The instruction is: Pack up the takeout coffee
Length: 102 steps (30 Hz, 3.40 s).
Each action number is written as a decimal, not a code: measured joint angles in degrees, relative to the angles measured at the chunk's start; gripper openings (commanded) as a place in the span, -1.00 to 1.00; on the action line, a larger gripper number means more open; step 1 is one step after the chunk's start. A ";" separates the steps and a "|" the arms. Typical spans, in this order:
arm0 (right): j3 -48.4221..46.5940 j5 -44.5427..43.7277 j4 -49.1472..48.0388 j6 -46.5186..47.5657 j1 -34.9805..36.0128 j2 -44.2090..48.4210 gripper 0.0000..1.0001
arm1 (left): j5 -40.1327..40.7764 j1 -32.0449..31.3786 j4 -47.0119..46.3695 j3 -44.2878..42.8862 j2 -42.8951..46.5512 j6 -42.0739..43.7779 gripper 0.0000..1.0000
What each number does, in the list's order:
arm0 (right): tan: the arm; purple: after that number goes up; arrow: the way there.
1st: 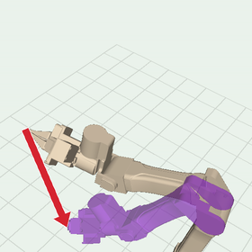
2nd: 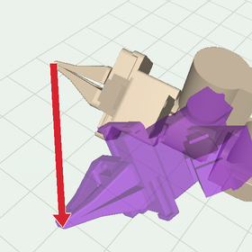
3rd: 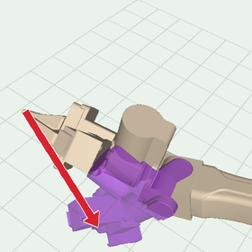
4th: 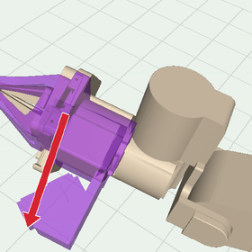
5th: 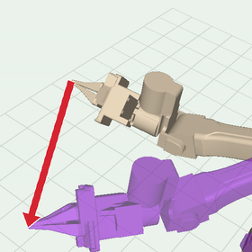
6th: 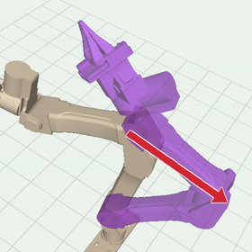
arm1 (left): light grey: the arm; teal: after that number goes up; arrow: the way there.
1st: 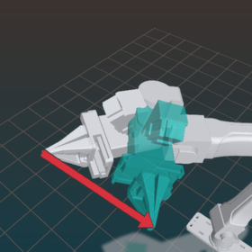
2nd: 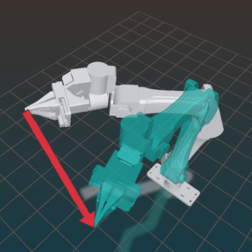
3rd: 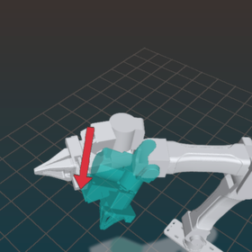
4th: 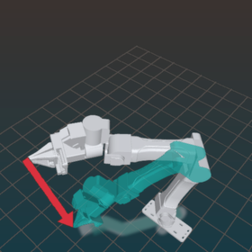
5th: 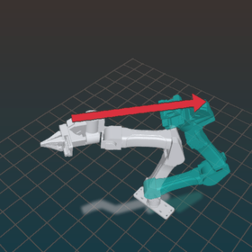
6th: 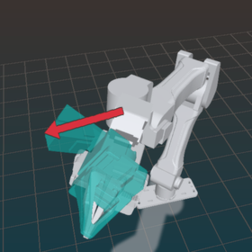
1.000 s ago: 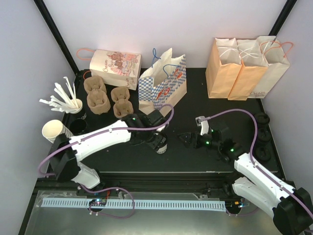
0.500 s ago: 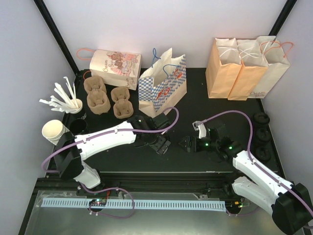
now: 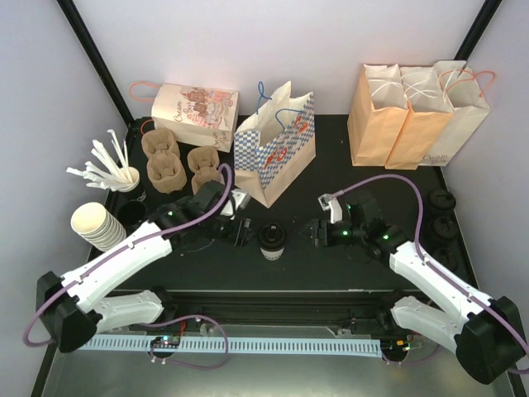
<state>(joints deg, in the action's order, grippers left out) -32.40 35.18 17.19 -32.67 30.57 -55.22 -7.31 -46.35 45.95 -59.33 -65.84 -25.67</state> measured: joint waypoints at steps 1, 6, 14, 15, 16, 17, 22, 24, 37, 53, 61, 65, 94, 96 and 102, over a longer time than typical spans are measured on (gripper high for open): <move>-1.20 -0.02 0.24 -0.46 0.13 -0.90 0.07 | -2.80 2.16 -1.68 3.08 1.57 -0.94 0.09; -6.25 0.00 0.83 -1.49 0.83 -5.05 -0.55 | -17.92 9.77 -13.68 17.40 4.76 -6.67 -0.28; -7.80 0.46 0.55 -1.49 1.81 -12.55 -0.53 | -29.49 12.70 -24.50 20.13 0.55 -11.26 -0.39; -7.72 0.70 0.33 -1.46 1.99 -13.14 -0.53 | -29.94 13.03 -25.24 20.33 0.24 -11.47 -0.40; -7.65 0.87 0.17 -1.46 2.14 -13.46 -0.53 | -30.34 13.42 -25.88 20.61 0.15 -11.72 -0.41; -7.52 1.14 -0.22 -1.46 2.25 -13.86 -0.52 | -30.75 13.81 -26.62 20.98 0.13 -12.04 -0.41; -7.21 2.10 -1.60 -1.22 2.58 -15.50 -0.52 | -32.50 15.28 -28.74 22.03 -0.61 -12.66 -0.43; -7.21 2.29 -1.73 -1.03 2.58 -16.04 -0.52 | -32.83 15.61 -29.03 22.16 -1.18 -12.66 -0.43; -6.40 2.95 -3.54 -0.68 3.21 -19.43 -0.53 | -34.77 16.44 -31.58 23.58 -4.07 -12.48 -0.39; -5.70 3.10 -5.86 -0.68 3.15 -19.74 -0.56 | -38.27 17.90 -36.15 25.97 -4.35 -13.14 -0.31; -5.68 3.58 -7.32 -0.68 3.54 -20.50 -0.56 | -39.30 20.11 -37.00 28.13 -1.27 -13.92 -0.31; -5.68 3.63 -7.34 -0.68 3.54 -20.52 -0.56 | -39.50 21.38 -37.03 28.44 -0.26 -13.86 -0.42; -4.68 4.61 -9.29 0.02 3.41 -21.22 -0.56 | -45.13 22.40 -41.24 28.24 -9.44 -10.75 -0.58; -3.63 5.11 -11.30 -0.02 3.26 -21.38 -0.56 | -45.68 22.53 -41.88 28.41 -10.03 -10.27 -0.59; -1.18 6.73 -16.68 -0.28 2.84 -21.77 -0.56 | -47.95 22.93 -45.09 29.33 -11.80 -9.84 -0.61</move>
<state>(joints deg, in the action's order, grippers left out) -33.58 41.91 0.51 -32.95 33.41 -76.99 -55.27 -23.42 0.86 -30.00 -77.65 -35.51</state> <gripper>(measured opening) 0.219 0.208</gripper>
